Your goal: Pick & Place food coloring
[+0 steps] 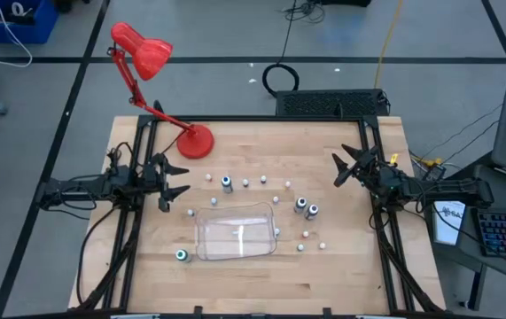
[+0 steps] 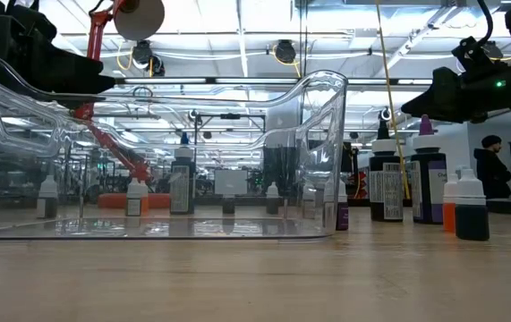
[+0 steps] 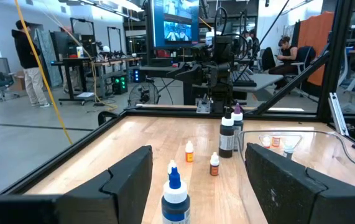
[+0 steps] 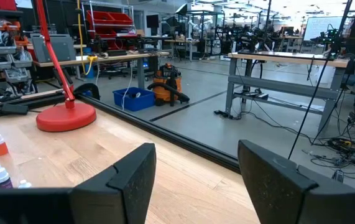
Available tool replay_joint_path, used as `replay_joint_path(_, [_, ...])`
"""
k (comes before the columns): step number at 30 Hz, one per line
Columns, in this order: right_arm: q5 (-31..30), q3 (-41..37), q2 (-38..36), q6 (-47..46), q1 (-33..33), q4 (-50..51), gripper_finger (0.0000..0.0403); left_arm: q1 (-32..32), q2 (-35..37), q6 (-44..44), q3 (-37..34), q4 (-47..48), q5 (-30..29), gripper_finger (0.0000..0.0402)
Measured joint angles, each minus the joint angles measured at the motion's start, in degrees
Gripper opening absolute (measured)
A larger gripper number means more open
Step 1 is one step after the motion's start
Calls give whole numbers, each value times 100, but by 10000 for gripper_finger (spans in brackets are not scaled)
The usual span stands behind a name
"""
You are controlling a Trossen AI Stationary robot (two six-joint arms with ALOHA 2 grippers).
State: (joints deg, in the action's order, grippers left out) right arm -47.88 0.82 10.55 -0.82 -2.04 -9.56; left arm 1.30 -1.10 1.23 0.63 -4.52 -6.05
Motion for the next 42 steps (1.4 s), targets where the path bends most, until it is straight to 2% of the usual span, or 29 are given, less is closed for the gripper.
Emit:
replay_joint_path(28, [0, 0, 1, 14, 0, -74, 215, 0, 0, 0, -1, -1, 1, 257])
replay_joint_path(30, [21, 0, 4, -456, 1, -292, 215, 0, -2, 0, 0, 1, 1, 257])
replay_joint_path(34, [464, 0, 0, -2307, 28, -897, 215, 0, 0, 0, -1, -1, 1, 257])
replay_joint_path(38, [381, 0, 3, -2458, 22, -1069, 215, 0, -2, 0, 1, -1, 1, 257])
replay_joint_path(42, [599, 0, 37, -2819, 26, -1014, 215, -2, 0, 0, -1, -1, 1, 258])
